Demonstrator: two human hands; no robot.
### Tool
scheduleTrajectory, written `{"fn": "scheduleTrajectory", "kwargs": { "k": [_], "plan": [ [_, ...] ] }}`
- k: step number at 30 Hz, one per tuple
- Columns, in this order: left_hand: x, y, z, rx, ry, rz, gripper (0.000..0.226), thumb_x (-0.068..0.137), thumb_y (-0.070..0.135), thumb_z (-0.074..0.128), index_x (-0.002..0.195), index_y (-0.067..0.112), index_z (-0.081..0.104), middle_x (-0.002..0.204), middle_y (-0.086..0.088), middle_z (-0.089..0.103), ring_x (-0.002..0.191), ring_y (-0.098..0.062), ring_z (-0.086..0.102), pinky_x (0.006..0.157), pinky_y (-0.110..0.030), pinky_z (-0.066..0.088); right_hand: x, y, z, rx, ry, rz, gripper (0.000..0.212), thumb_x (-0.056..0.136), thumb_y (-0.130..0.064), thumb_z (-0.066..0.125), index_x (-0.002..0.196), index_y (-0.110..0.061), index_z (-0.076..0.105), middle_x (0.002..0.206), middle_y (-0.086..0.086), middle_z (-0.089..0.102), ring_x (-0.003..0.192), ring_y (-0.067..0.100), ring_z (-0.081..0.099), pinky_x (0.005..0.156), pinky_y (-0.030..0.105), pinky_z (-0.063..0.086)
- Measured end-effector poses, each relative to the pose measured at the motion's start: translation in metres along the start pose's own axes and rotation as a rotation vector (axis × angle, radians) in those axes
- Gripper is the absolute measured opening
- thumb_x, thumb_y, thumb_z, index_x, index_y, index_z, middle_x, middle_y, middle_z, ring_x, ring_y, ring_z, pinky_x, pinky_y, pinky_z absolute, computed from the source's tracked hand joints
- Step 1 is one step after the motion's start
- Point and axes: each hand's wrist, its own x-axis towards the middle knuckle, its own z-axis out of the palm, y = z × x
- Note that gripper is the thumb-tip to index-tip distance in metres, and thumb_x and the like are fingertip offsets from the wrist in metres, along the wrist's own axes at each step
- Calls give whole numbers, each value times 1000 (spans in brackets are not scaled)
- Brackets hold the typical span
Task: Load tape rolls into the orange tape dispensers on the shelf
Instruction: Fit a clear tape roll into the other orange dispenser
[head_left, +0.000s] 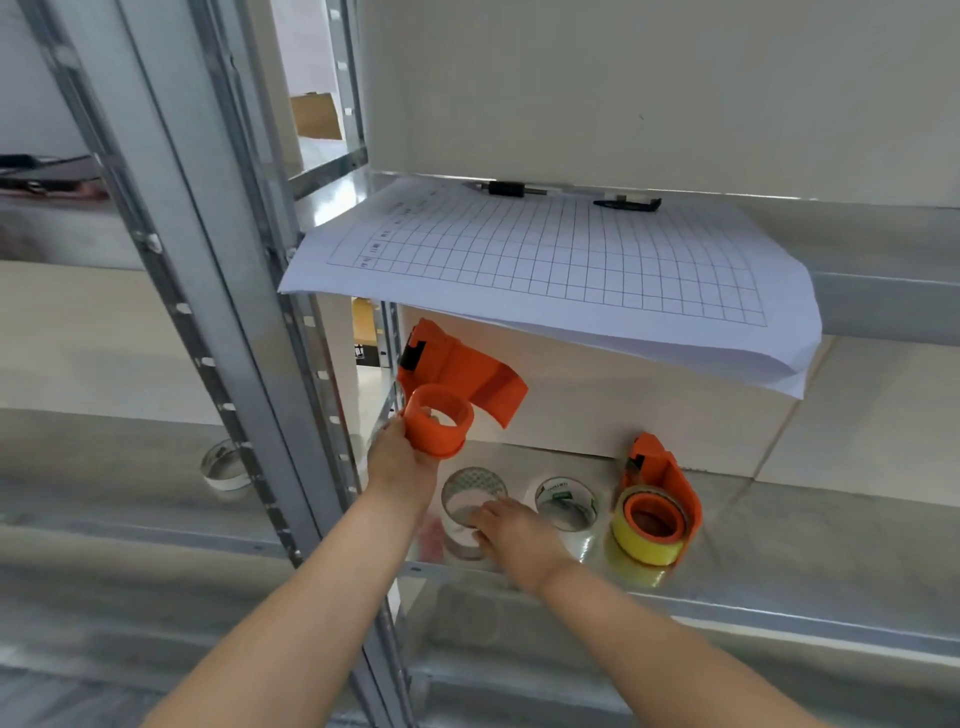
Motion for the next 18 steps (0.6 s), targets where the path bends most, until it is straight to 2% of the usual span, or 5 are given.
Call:
{"fn": "scheduleTrajectory", "kwargs": {
  "k": [5,8,12,15,18],
  "plan": [
    [0,-6,-6,-63,-61,-65,25,100,20,31,104,14,55,94,-6,60,86,-15,59,77,-31,50,13,-2,9,-63,-118,98,28,94,-14,39,119,-6,51,123,17,56,113,34,52,92,40,45],
    [1,-4,-8,-105,-99,-134,33,100,22,31,126,10,47,111,-12,57,103,-21,56,101,-39,44,14,-1,16,15,-92,123,29,93,-14,41,120,-9,51,125,14,54,117,31,49,99,39,43],
    [5,-4,-10,-143,-112,-162,34,100,20,31,128,8,45,103,-12,57,99,-20,54,109,-40,38,0,6,17,112,215,32,40,85,-23,49,123,-9,50,129,10,51,125,27,42,114,33,17],
    [7,-4,-12,-161,-124,-179,30,100,19,32,123,7,47,113,-14,54,106,-21,51,110,-41,37,-10,19,8,191,370,214,51,81,-23,54,130,-11,45,135,8,49,129,25,41,116,35,10],
    [7,-6,-13,-151,-135,-206,26,99,20,33,116,9,50,116,-14,51,108,-22,50,108,-41,38,-19,37,4,210,268,435,64,79,-32,56,137,-15,35,137,5,47,129,23,38,112,34,23]
  ]
}}
